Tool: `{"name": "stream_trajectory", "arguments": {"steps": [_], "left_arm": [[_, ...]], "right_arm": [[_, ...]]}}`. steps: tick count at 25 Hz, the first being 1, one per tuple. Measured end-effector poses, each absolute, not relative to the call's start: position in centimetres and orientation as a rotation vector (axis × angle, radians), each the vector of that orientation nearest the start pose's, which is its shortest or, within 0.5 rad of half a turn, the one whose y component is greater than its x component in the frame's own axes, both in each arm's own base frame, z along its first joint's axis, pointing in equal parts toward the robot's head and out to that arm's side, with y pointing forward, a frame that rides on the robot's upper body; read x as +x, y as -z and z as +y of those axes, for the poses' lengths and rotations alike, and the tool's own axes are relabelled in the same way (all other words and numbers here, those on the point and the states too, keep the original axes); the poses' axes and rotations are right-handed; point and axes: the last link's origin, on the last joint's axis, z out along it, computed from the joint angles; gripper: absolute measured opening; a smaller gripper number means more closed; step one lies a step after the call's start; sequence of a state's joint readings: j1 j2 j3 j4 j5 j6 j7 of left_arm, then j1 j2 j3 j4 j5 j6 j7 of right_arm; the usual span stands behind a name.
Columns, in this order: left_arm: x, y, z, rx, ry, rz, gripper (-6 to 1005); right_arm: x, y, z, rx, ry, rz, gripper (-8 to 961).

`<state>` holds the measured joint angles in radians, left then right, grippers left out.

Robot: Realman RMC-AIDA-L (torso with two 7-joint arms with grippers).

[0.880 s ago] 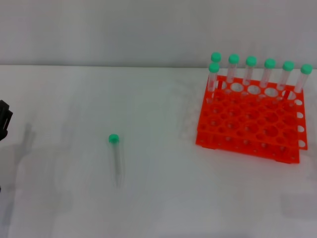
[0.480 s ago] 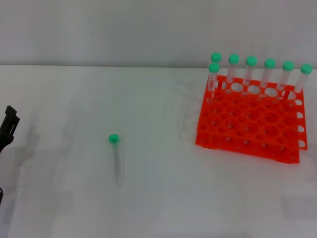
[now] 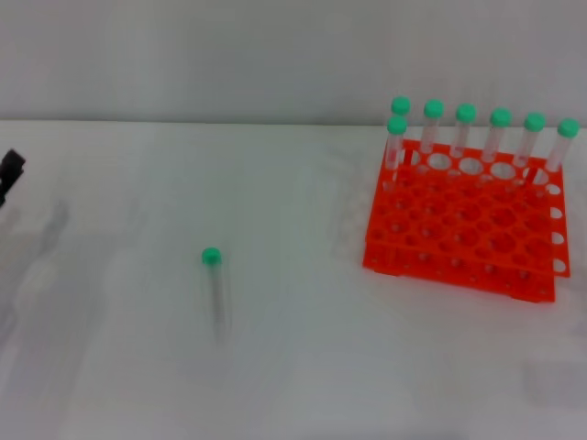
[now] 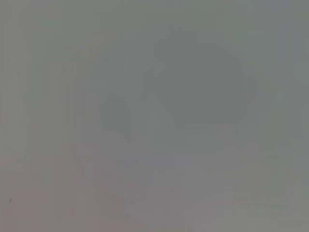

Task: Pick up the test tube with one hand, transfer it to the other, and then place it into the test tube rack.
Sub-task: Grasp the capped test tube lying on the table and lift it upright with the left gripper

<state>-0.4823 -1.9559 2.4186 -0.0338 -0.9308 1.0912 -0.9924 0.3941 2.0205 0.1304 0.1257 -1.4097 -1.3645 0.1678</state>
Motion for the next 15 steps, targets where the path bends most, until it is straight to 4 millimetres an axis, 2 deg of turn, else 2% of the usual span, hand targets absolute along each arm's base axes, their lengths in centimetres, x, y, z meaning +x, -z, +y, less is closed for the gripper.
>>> {"name": "stream_trajectory", "arguments": {"steps": [5, 8, 9, 10, 13, 14, 15], "left_arm": [[-37.3, -8.6, 37.7, -1.582, 0.969, -1.258, 846], [-35.4, -10.3, 39.6, -1.746, 0.861, -1.329, 846], [-34.1, -11.0, 40.2, -1.835, 0.802, -1.346, 846], [-33.2, -11.2, 40.4, -1.891, 0.772, -1.357, 846], [-32.6, -11.4, 40.4, -1.928, 0.748, -1.371, 846], [-31.3, -12.0, 40.5, -1.998, 0.678, -1.419, 845], [-30.8, -12.3, 40.5, -2.023, 0.637, -1.443, 845]], "right_arm": [[36.3, -3.3, 30.2, -1.384, -0.716, 0.525, 872], [36.1, -3.3, 30.4, -1.385, -0.719, 0.523, 872], [36.1, -3.3, 30.5, -1.386, -0.722, 0.523, 872], [36.1, -3.3, 30.5, -1.386, -0.722, 0.523, 872], [36.1, -3.2, 30.5, -1.389, -0.722, 0.525, 872], [36.0, -3.2, 30.5, -1.391, -0.722, 0.525, 872], [36.0, -3.1, 30.4, -1.393, -0.722, 0.527, 872]]}}
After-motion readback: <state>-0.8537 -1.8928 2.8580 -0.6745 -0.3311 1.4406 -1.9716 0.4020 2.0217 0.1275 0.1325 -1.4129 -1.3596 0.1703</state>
